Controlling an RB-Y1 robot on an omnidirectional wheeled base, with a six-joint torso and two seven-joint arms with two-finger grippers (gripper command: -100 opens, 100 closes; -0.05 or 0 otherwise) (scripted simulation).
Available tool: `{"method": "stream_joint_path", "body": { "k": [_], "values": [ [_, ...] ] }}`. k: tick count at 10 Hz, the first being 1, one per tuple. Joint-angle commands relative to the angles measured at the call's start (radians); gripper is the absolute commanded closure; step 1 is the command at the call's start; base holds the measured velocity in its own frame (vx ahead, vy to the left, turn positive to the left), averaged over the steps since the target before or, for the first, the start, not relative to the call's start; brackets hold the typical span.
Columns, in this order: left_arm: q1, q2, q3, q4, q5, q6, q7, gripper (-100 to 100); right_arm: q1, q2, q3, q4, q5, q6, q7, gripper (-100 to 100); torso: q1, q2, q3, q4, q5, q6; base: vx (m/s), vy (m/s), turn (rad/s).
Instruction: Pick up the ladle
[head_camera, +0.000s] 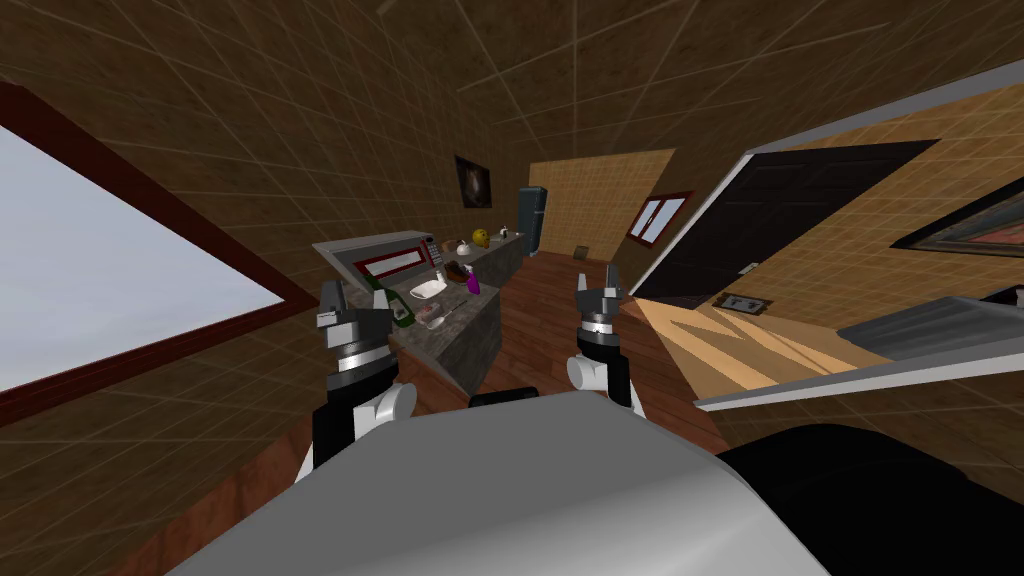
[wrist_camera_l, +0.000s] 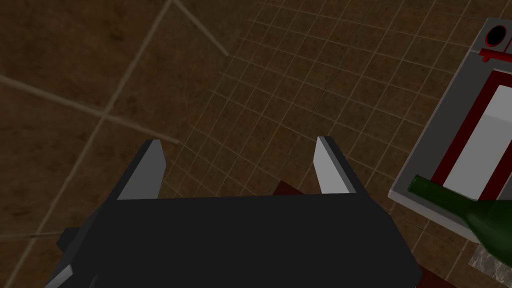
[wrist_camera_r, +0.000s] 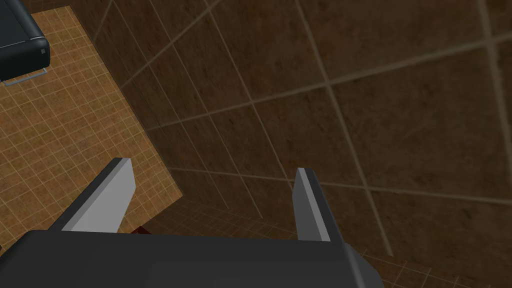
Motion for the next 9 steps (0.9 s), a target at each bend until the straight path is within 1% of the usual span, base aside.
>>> {"method": "stream_joint_path", "body": {
  "k": [1,3,6,7,9],
  "values": [
    [-0.003,0.045,0.007,0.001,0.006,0.017,0.005,-100,0.000,0.000,0.000,0.000,0.000,0.000,0.000,0,0.000,0.000,0.000,0.000,0.000,0.000,0.010,-0.013,-0.028],
    [-0.010,0.106,0.023,0.002,0.020,0.058,0.017,-100,0.000,0.000,0.000,0.000,0.000,0.000,0.000,0,-0.001,-0.001,-0.001,0.000,0.000,0.000,0.024,-0.034,-0.042],
    [-0.026,0.190,0.062,0.003,0.052,0.142,0.045,-100,0.000,0.000,0.000,0.000,0.000,0.000,0.000,0,-0.004,-0.003,-0.002,-0.001,-0.001,0.000,0.047,-0.059,-0.066],
    [-0.026,0.190,0.062,0.003,0.052,0.154,0.045,-100,0.000,0.000,0.000,0.000,0.000,0.000,0.000,0,-0.004,-0.003,-0.002,-0.001,-0.001,0.000,0.038,-0.041,-0.022],
    [-0.040,0.235,0.095,0.002,0.080,0.222,0.068,-100,0.000,0.000,0.000,0.000,0.000,0.000,0.000,0,-0.003,-0.003,-0.002,-0.001,-0.001,0.000,0.047,-0.052,-0.076]
  ]
}}
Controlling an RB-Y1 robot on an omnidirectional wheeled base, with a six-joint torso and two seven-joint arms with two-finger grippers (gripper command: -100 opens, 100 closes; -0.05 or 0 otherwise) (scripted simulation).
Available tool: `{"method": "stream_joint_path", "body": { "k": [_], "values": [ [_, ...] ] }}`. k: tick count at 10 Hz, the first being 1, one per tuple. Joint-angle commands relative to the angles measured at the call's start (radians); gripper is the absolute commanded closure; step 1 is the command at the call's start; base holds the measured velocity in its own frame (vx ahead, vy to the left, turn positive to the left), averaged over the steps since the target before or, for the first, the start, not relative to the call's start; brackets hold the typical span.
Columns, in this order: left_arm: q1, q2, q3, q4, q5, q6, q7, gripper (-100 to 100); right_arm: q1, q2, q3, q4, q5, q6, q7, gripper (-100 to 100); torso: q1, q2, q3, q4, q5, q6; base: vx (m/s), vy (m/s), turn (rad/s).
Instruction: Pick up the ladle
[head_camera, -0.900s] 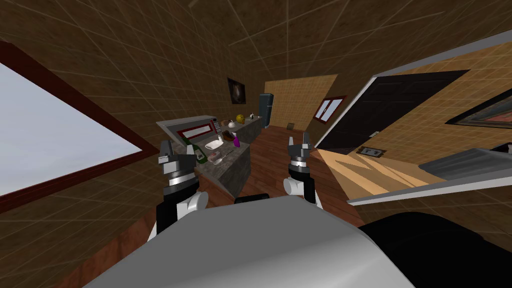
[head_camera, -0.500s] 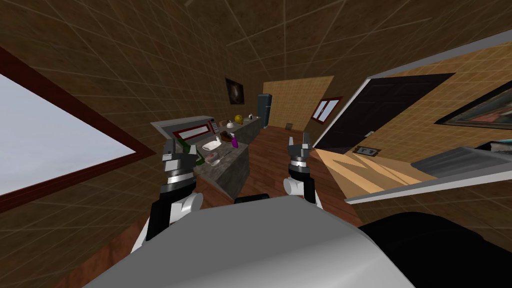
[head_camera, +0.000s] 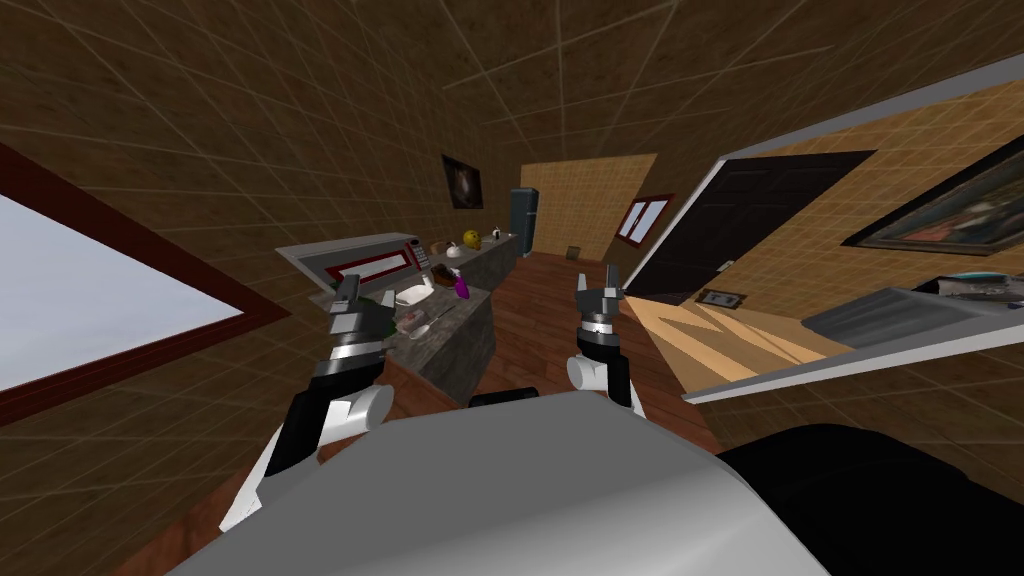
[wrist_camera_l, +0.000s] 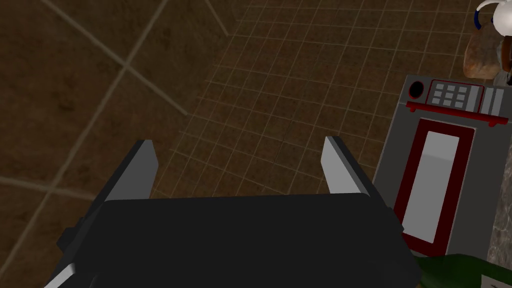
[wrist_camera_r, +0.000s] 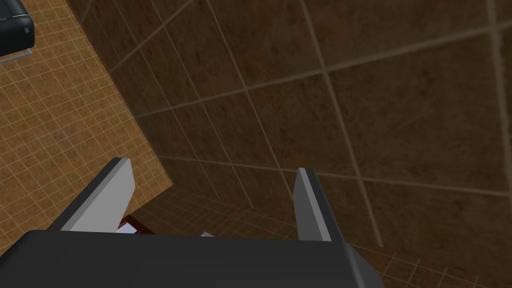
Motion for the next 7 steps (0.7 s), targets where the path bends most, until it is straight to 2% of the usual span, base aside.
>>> {"method": "stream_joint_path", "body": {
  "k": [1,2,3,4,5,6,7],
  "values": [
    [0.000,0.014,0.009,0.005,0.009,0.031,0.009,-100,0.000,0.000,0.000,0.000,0.000,0.000,0.000,0,0.000,0.000,0.000,0.000,0.000,0.000,0.045,-0.049,-0.035],
    [-0.008,0.034,0.028,0.004,0.024,0.069,0.022,-100,0.000,0.000,0.000,0.000,0.000,0.000,0.000,0,0.000,0.001,0.000,0.000,0.000,0.000,0.040,-0.057,-0.073],
    [-0.008,0.034,0.028,0.004,0.024,0.077,0.022,-100,0.000,0.000,0.000,0.000,0.000,0.000,0.000,0,0.000,0.001,0.000,0.000,0.000,0.000,0.031,-0.043,-0.033],
    [-0.015,0.053,0.047,0.003,0.041,0.113,0.036,-100,0.000,0.000,0.000,0.000,0.000,0.000,0.000,0,0.001,0.001,0.001,0.000,0.000,0.000,0.041,-0.053,-0.071],
    [-0.015,0.053,0.047,0.003,0.041,0.127,0.036,-100,0.000,0.000,0.000,0.000,0.000,0.000,0.000,0,0.000,0.001,0.001,0.000,0.000,0.000,0.039,-0.045,-0.031],
    [-0.023,0.070,0.068,0.002,0.059,0.165,0.050,-100,0.000,0.000,0.000,0.000,0.000,0.000,0.000,0,0.001,0.001,0.001,0.000,0.000,0.000,0.053,-0.049,-0.071],
    [-0.023,0.070,0.068,0.002,0.059,0.178,0.050,-100,0.000,0.000,0.000,0.000,0.000,0.000,0.000,0,0.000,0.000,0.000,0.000,0.000,0.000,0.039,-0.037,-0.038]
  ]
}}
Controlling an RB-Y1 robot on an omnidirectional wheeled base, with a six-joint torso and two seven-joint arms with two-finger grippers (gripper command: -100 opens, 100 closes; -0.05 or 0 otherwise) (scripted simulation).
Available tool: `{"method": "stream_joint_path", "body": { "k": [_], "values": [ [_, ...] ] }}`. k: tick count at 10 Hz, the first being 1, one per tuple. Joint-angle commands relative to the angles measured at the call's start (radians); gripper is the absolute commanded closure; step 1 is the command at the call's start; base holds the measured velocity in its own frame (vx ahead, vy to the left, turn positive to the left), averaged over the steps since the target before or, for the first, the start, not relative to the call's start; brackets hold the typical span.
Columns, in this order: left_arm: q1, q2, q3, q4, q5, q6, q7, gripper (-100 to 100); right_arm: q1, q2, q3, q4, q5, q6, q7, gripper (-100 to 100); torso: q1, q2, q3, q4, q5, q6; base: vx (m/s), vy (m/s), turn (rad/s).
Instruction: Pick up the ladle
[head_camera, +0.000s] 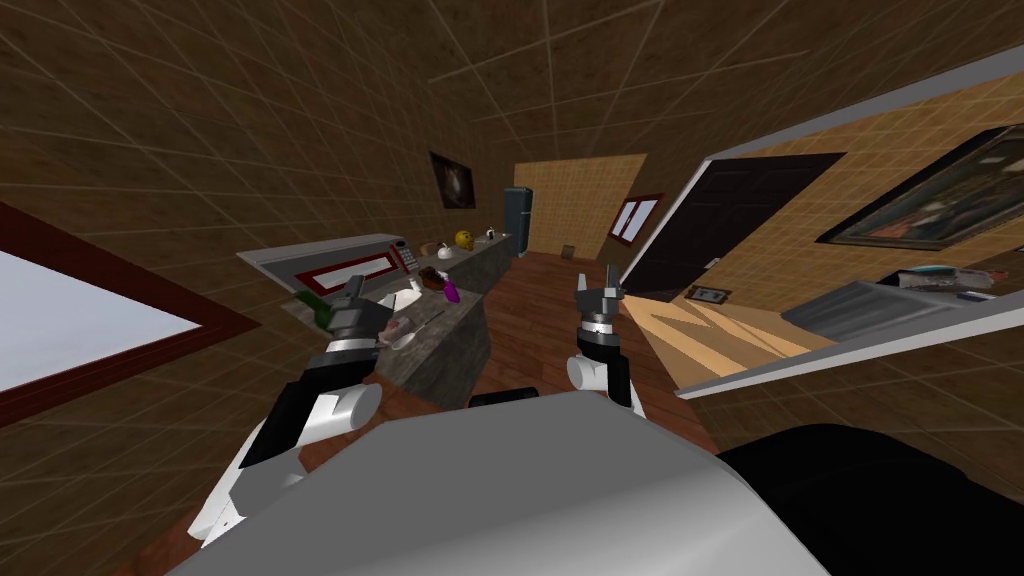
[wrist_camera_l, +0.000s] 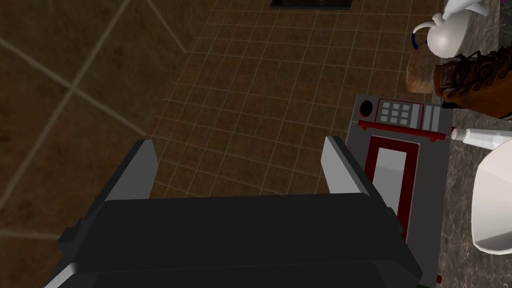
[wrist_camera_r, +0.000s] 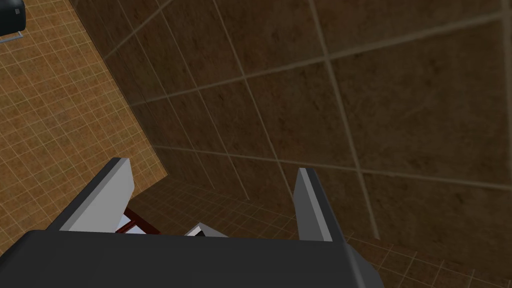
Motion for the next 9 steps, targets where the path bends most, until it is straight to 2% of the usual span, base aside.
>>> {"method": "stream_joint_path", "body": {
  "k": [1,2,3,4,5,6,7,8,9],
  "values": [
    [-0.009,0.021,0.026,0.000,0.022,0.050,0.020,-100,0.000,0.000,0.000,0.000,0.000,0.000,0.000,0,0.000,0.000,0.000,0.000,0.000,0.000,0.039,-0.055,-0.075],
    [-0.009,0.021,0.026,0.000,0.022,0.068,0.020,-100,0.000,0.000,0.000,0.000,0.000,0.000,0.000,0,-0.001,0.000,0.000,0.000,0.000,0.000,0.039,-0.048,-0.043],
    [-0.016,0.036,0.047,-0.001,0.041,0.103,0.036,-100,0.000,0.000,0.000,0.000,0.000,0.000,0.000,0,-0.001,0.000,0.000,0.000,0.000,0.000,0.043,-0.056,-0.085],
    [-0.016,0.036,0.047,-0.001,0.041,0.124,0.036,-100,0.000,0.000,0.000,0.000,0.000,0.000,0.000,0,-0.001,0.000,0.000,0.000,0.000,0.000,0.049,-0.043,-0.034],
    [-0.024,0.051,0.068,-0.001,0.061,0.159,0.054,-100,0.000,0.000,0.000,0.000,0.000,0.000,0.000,0,0.000,0.000,0.000,0.000,0.000,0.000,0.066,-0.052,-0.094],
    [-0.024,0.051,0.068,-0.001,0.061,0.182,0.054,-100,0.000,0.000,0.000,0.000,0.000,0.000,0.000,0,-0.001,-0.001,-0.001,0.000,0.000,0.000,0.055,-0.037,-0.030],
    [-0.031,0.065,0.090,0.000,0.082,0.217,0.074,-100,0.000,0.000,0.000,0.000,0.000,0.000,0.000,0,0.000,-0.001,-0.001,0.000,0.000,0.000,0.046,-0.047,-0.050],
    [-0.031,0.065,0.090,0.000,0.082,0.242,0.074,-100,0.000,0.000,0.000,0.000,0.000,0.000,0.000,0,0.000,-0.001,0.000,0.000,0.000,0.000,0.041,-0.043,-0.046],
    [-0.038,0.079,0.112,0.002,0.103,0.274,0.094,-100,0.000,0.000,0.000,0.000,0.000,0.000,0.000,0,0.000,0.000,0.000,0.000,0.000,0.000,0.066,-0.051,-0.087]
  ]
}}
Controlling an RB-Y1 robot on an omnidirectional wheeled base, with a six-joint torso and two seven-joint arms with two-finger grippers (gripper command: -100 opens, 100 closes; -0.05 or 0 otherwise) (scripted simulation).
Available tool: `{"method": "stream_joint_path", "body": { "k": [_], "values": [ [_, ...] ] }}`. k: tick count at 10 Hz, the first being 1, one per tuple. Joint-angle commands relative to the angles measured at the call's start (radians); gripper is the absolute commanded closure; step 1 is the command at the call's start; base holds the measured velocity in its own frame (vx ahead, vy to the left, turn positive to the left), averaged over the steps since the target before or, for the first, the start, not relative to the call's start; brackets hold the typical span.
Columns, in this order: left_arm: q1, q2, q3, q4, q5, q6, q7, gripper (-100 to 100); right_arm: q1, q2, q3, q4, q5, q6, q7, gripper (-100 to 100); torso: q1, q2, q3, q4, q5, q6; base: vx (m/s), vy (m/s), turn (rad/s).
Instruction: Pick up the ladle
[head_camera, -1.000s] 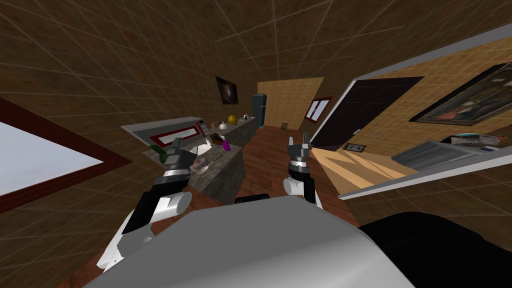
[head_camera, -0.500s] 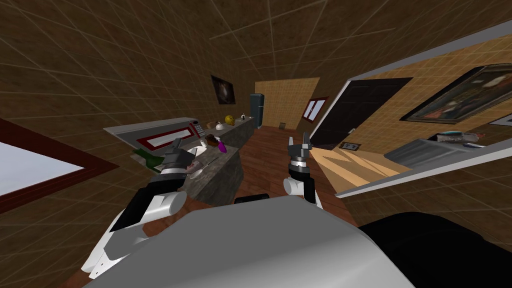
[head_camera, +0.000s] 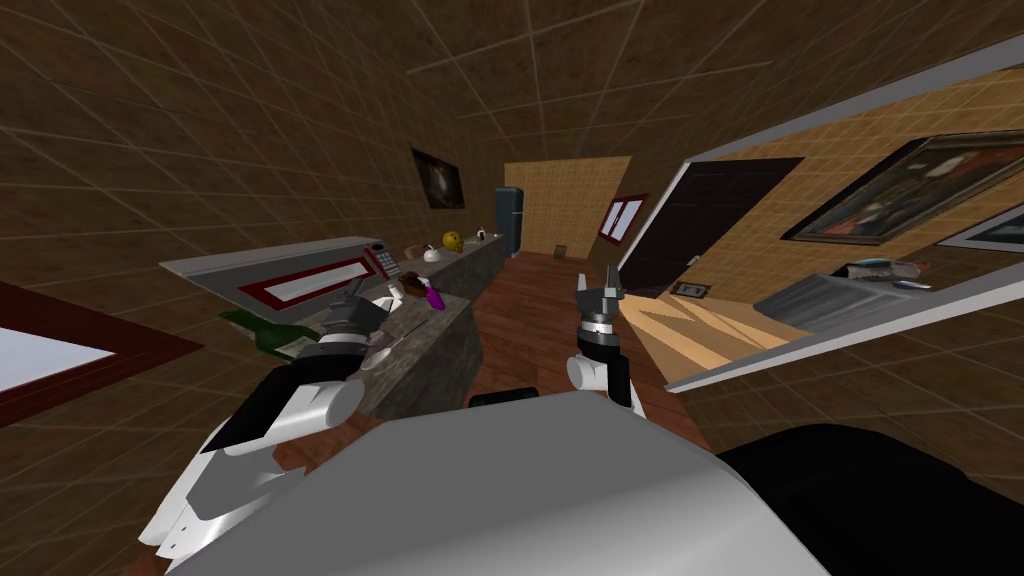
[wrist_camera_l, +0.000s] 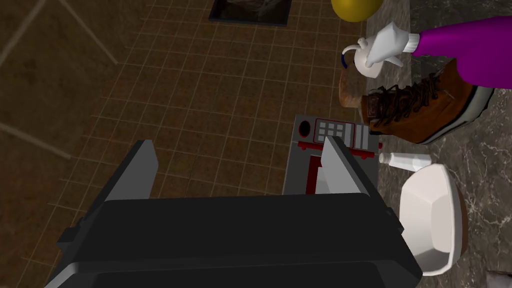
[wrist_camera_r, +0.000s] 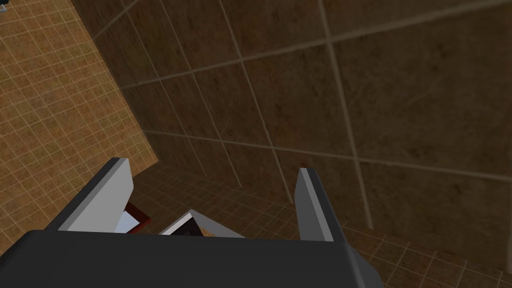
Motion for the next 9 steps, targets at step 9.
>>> {"method": "stream_joint_path", "body": {
  "k": [9],
  "values": [
    [-0.023,0.072,0.100,0.018,0.106,0.267,0.115,-100,0.000,0.000,0.000,0.000,0.000,0.000,0.000,0,0.002,0.002,0.001,0.000,0.000,0.000,0.047,-0.031,-0.042]
  ]
}}
